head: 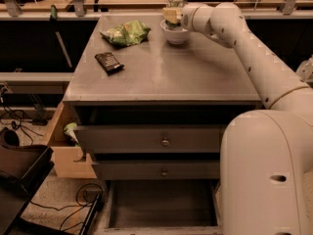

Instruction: Place 7up can into white bowl

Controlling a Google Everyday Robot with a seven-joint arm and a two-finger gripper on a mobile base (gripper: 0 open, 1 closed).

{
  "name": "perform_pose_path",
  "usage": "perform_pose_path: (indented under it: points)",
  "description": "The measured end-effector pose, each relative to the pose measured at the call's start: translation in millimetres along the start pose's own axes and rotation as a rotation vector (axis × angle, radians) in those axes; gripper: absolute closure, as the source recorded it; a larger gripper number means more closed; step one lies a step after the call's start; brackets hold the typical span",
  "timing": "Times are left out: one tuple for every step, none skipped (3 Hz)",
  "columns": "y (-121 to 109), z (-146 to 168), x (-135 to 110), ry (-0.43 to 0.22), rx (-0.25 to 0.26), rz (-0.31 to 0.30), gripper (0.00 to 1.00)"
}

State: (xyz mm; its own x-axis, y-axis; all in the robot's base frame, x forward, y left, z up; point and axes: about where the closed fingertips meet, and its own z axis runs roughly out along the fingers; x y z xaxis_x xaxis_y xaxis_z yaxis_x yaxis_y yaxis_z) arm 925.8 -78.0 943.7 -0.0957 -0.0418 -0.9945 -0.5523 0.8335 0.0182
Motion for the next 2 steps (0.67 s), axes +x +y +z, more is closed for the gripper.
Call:
perform_pose_path:
  points:
    - [2.9,2.7,1.4,0.001,-0.004,0.001,0.52]
    - [4.6,4.4,2.6,0.003,-0.007,0.002,0.29]
